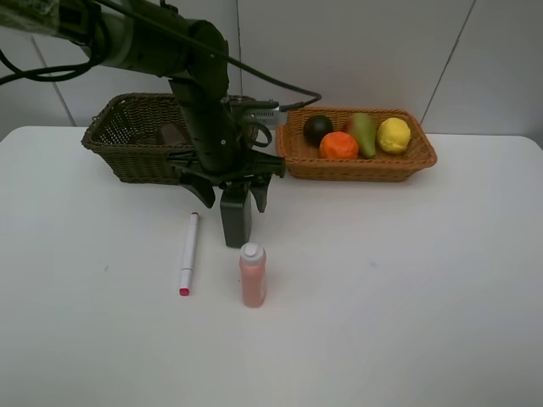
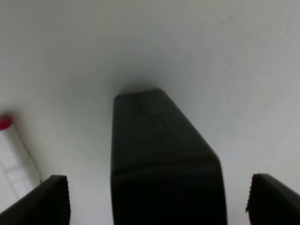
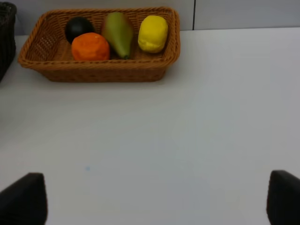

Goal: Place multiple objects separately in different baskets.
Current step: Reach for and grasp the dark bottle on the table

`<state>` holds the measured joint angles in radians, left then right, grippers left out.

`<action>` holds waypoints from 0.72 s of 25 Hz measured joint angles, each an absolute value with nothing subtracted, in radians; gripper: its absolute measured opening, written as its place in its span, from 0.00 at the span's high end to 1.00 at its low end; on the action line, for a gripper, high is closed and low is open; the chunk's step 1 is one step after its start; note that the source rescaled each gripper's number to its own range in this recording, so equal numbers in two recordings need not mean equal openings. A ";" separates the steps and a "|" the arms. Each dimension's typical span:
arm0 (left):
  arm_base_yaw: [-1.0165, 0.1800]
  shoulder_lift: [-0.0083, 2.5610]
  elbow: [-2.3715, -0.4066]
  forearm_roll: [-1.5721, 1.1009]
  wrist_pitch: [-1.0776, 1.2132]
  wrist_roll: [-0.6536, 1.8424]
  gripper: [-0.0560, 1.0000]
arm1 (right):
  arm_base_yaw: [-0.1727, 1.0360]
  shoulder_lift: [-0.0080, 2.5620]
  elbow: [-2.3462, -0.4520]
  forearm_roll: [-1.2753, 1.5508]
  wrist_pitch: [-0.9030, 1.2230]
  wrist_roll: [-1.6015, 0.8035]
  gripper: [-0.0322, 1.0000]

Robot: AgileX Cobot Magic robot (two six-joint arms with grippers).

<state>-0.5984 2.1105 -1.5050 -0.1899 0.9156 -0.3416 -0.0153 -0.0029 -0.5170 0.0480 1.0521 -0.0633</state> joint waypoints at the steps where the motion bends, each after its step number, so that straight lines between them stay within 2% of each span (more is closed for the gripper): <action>1: -0.600 2.111 -1.505 -0.191 0.916 -0.342 0.04 | -0.015 -0.003 -0.517 0.048 1.052 -0.063 0.02; 3: -0.604 2.111 -1.505 -0.191 0.916 -0.342 0.17 | -0.015 -0.003 -0.517 0.048 1.052 -0.063 0.02; 5: -0.608 2.111 -1.505 -0.189 0.917 -0.342 0.44 | -0.015 -0.003 -0.517 0.048 1.052 -0.063 0.02; 6: -0.608 2.111 -1.505 -0.192 0.918 -0.342 0.49 | -0.015 -0.003 -0.517 0.048 1.052 -0.063 0.02; 18: -0.608 2.111 -1.507 -0.195 0.932 -0.342 0.48 | -0.015 -0.003 -0.517 0.048 1.052 -0.063 0.02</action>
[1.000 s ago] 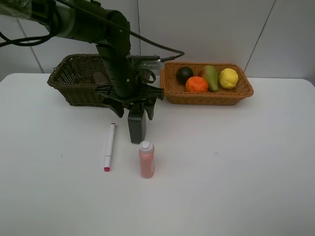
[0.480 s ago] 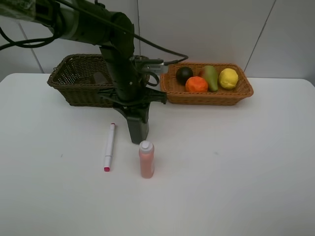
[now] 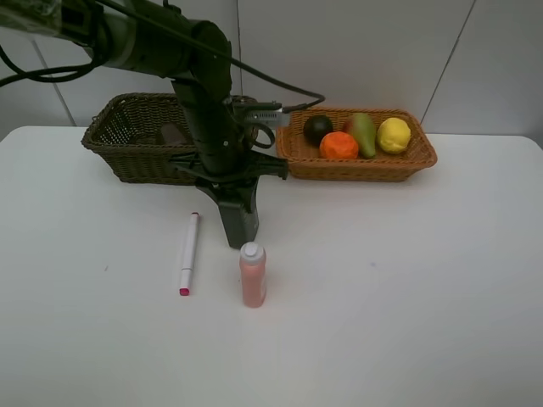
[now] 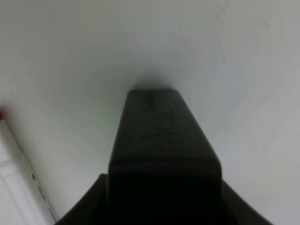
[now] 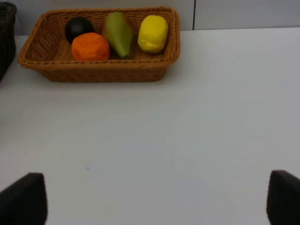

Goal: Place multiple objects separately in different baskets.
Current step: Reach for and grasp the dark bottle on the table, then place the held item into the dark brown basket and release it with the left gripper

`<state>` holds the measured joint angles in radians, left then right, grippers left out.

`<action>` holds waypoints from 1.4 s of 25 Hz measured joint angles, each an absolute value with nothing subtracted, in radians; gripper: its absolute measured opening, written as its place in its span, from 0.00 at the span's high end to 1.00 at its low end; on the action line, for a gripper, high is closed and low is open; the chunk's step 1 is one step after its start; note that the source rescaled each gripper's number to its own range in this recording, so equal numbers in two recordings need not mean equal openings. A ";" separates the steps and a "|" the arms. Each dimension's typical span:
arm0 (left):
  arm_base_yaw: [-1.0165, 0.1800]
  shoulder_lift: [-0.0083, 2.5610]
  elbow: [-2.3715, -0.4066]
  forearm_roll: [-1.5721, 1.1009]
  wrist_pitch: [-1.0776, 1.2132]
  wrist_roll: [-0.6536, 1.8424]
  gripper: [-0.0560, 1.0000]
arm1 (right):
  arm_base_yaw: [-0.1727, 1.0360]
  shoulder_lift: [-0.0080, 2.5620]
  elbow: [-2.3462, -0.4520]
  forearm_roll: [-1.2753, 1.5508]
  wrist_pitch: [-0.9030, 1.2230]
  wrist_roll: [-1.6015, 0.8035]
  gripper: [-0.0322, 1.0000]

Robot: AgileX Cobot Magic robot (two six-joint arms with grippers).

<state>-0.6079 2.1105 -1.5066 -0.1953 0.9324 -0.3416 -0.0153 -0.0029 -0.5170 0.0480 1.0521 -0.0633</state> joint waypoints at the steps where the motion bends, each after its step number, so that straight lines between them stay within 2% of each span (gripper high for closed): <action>1: -0.608 2.111 -1.506 -0.195 0.944 -0.341 0.48 | -0.015 -0.003 -0.517 0.048 1.052 -0.063 0.02; 9: -0.603 2.066 -1.517 -0.154 1.056 -0.333 0.48 | -0.015 -0.003 -0.517 0.048 1.052 -0.063 0.02; 16: -0.562 2.027 -1.706 -0.088 1.212 -0.288 0.48 | -0.015 -0.003 -0.517 0.048 1.052 -0.063 0.02; 23: -0.514 2.027 -1.886 0.017 1.216 -0.189 0.48 | -0.015 -0.003 -0.517 0.048 1.052 -0.063 0.02; 28: -0.478 2.027 -1.921 0.152 1.197 -0.117 0.48 | -0.015 -0.003 -0.517 0.048 1.052 -0.063 0.02; 35: -0.469 2.080 -1.922 0.212 0.980 0.044 0.48 | -0.015 -0.003 -0.517 0.048 1.052 -0.063 0.02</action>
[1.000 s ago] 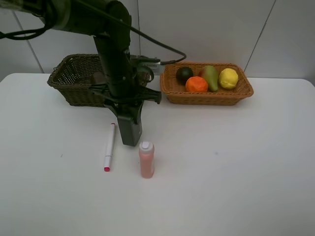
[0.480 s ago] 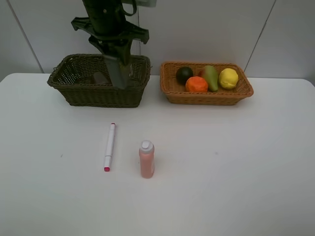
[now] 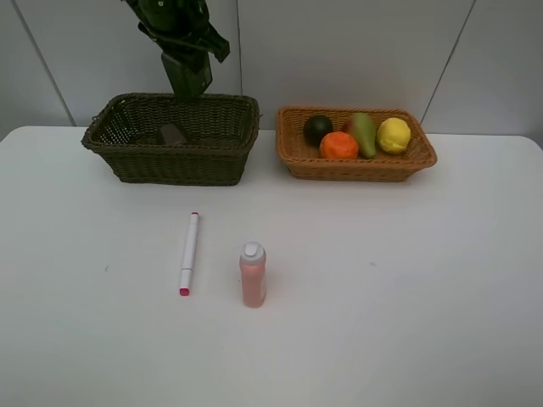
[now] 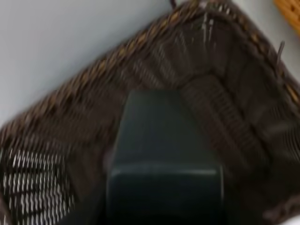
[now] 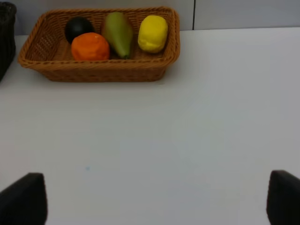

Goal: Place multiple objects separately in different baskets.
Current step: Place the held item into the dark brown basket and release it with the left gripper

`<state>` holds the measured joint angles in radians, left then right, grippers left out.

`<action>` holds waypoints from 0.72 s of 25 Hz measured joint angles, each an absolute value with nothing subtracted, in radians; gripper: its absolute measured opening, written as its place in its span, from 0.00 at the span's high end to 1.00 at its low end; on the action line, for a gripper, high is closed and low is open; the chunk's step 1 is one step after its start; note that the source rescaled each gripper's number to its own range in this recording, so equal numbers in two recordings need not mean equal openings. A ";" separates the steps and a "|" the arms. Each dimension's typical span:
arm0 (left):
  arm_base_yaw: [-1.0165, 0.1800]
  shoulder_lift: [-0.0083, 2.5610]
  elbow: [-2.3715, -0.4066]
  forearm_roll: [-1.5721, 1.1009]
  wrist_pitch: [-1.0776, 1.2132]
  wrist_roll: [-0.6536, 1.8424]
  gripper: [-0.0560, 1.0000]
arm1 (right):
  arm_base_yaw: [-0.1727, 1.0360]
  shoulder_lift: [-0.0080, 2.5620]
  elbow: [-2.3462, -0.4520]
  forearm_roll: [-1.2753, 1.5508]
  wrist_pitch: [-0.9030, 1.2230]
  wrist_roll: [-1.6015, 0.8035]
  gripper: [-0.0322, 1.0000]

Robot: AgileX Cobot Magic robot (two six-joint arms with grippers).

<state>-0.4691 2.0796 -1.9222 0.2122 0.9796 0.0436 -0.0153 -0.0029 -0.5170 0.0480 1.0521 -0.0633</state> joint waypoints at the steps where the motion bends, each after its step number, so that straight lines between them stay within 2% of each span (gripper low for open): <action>1: -0.469 2.098 -1.922 0.212 0.952 0.069 0.48 | -0.015 -0.003 -0.517 0.048 1.052 -0.063 0.02; 18: -0.469 2.215 -1.922 0.209 0.832 0.117 0.48 | -0.015 -0.003 -0.517 0.048 1.052 -0.063 0.02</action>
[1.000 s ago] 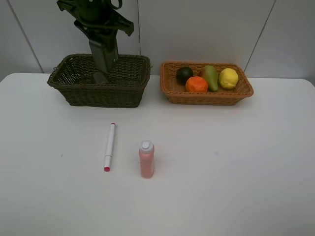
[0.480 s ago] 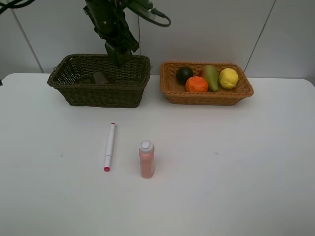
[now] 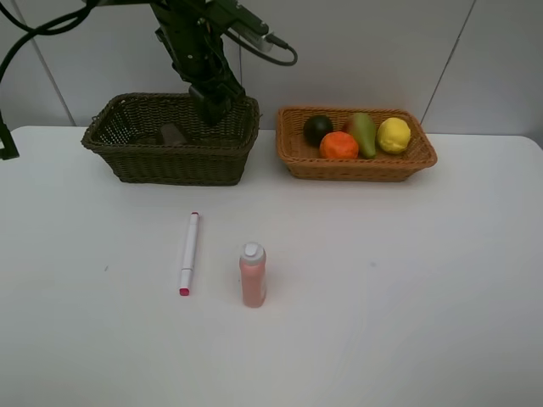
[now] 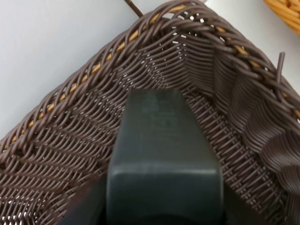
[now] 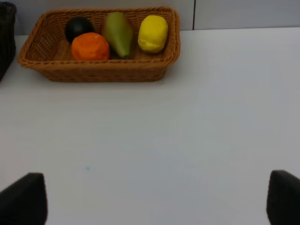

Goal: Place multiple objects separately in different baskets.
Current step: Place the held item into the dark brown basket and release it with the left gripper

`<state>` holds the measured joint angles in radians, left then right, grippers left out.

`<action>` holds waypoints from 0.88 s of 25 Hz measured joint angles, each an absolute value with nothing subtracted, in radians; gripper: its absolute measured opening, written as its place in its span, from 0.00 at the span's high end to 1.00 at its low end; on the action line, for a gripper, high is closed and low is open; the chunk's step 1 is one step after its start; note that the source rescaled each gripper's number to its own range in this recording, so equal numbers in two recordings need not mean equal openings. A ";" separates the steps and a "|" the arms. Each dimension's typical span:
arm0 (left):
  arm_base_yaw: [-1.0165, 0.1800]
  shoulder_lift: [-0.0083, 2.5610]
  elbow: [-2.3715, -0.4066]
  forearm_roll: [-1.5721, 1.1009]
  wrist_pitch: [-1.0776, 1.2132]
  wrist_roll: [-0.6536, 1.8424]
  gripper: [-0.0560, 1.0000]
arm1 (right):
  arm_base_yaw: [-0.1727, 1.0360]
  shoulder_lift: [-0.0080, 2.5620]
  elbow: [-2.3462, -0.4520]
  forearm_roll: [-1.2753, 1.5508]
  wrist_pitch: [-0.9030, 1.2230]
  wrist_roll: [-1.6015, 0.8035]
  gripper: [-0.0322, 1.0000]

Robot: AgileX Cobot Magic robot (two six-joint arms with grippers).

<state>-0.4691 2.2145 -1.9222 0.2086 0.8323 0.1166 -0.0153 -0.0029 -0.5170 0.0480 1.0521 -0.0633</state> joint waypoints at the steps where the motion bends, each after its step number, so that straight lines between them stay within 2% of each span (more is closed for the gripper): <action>1: -0.469 2.215 -1.922 0.209 0.832 0.117 0.48 | -0.015 -0.003 -0.517 0.048 1.052 -0.063 0.02; 11: -0.469 2.215 -1.922 0.207 0.832 0.082 0.47 | -0.015 -0.003 -0.517 0.048 1.052 -0.063 0.02; 16: -0.469 2.215 -1.923 0.207 0.816 0.099 0.30 | -0.015 -0.003 -0.517 0.048 1.052 -0.063 0.02; 22: -0.469 2.215 -1.923 0.207 0.816 0.102 0.22 | -0.015 -0.003 -0.517 0.048 1.052 -0.063 0.02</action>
<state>-0.4691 2.2145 -1.9233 0.2070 0.8155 0.1016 -0.0153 -0.0029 -0.5170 0.0480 1.0521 -0.0633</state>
